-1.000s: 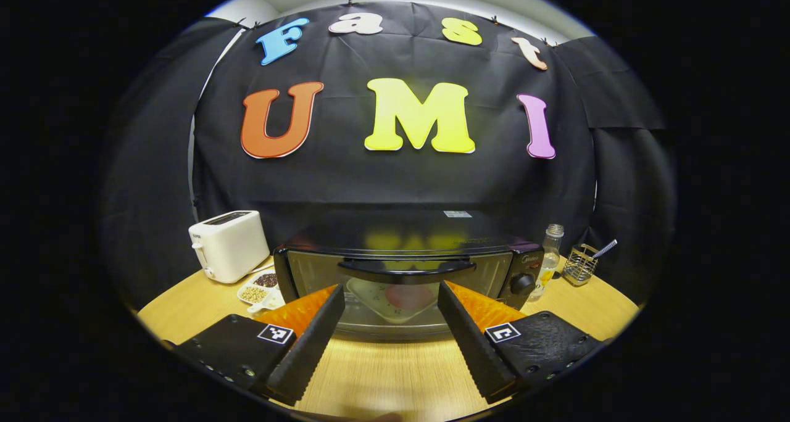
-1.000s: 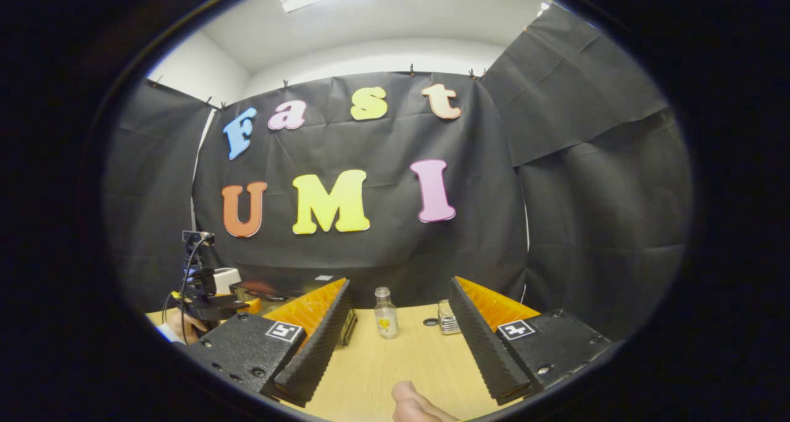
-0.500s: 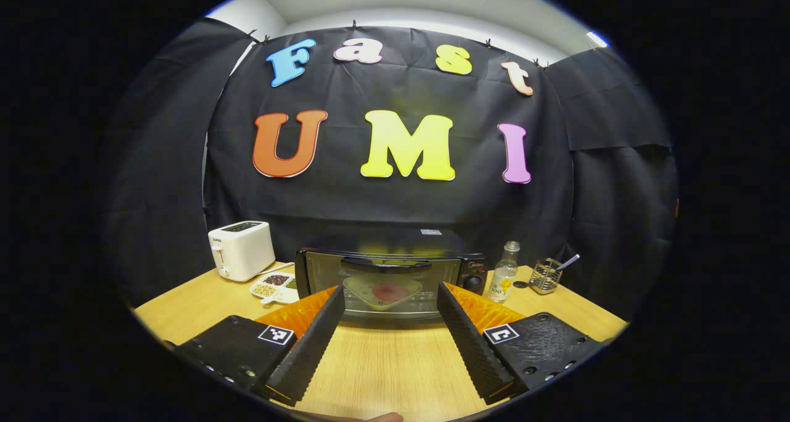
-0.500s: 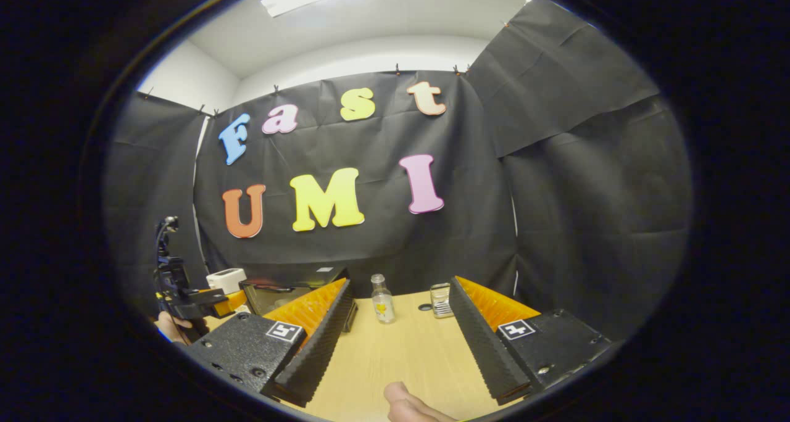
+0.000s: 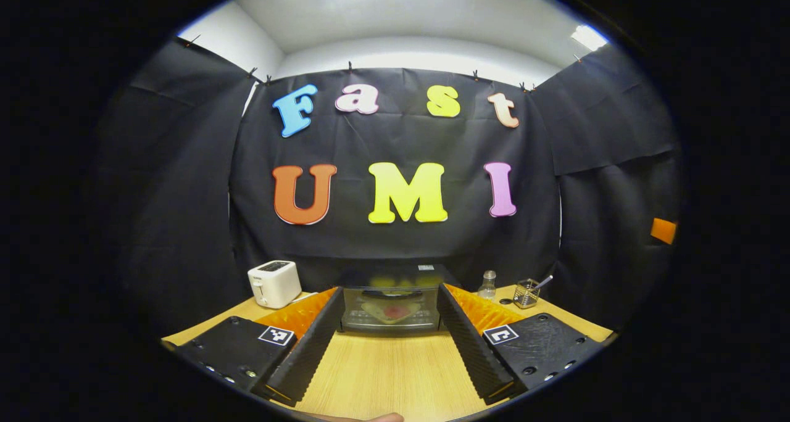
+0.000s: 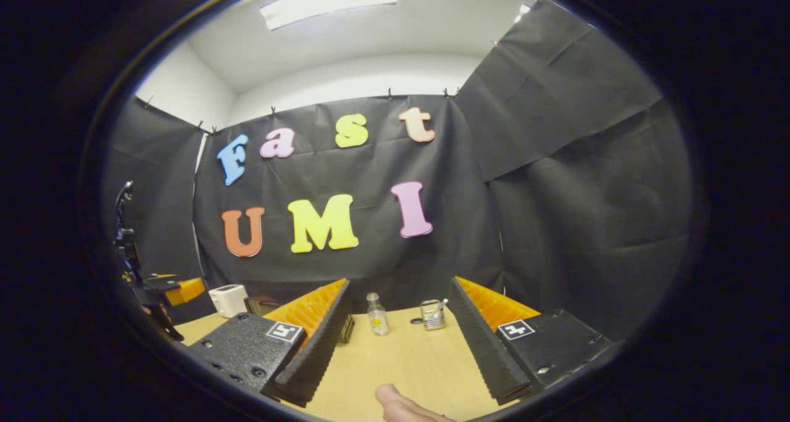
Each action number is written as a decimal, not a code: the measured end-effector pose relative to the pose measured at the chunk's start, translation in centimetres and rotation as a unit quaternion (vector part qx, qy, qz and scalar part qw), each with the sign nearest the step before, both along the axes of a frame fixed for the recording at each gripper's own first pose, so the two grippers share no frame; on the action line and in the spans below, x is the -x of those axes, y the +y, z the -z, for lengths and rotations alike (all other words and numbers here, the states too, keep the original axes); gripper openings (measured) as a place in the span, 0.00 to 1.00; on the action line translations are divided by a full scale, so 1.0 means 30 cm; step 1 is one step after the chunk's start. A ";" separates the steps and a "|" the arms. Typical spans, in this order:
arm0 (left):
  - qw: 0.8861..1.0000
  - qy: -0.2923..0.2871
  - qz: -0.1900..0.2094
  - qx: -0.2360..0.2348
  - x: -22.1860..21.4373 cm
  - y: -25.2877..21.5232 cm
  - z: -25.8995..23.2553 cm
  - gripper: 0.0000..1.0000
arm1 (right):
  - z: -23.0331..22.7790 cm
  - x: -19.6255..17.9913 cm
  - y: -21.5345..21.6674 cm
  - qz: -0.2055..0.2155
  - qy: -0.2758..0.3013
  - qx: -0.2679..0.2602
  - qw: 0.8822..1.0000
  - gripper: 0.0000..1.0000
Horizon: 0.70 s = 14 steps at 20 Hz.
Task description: Open the electric oven with the left hand, put the food in, and close the electric oven.
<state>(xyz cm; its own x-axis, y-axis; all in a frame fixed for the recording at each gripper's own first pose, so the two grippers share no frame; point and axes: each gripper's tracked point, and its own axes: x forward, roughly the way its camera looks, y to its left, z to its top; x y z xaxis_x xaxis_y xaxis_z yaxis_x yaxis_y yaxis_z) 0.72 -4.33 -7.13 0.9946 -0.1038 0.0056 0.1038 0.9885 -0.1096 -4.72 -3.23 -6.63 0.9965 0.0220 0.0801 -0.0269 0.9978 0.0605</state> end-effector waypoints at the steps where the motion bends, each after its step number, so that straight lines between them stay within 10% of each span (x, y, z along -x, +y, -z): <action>1: 1.000 -0.006 -0.002 -0.004 0.028 0.006 -0.023 0.95 | -0.003 0.004 0.005 0.001 0.000 0.003 1.000 1.00; 14: 0.999 -0.009 0.012 -0.028 0.243 -0.080 -0.017 0.96 | 0.007 0.044 -0.001 -0.005 0.002 0.003 1.000 0.95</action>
<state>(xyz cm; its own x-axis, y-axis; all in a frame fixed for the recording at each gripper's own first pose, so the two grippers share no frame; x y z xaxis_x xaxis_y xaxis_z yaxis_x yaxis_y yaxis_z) -6.58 -6.74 -6.60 0.9917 -0.1273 0.0169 0.1280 0.9904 -0.0515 -6.04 -3.25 -6.84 0.9966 0.0323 0.0753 -0.0364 0.9978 0.0548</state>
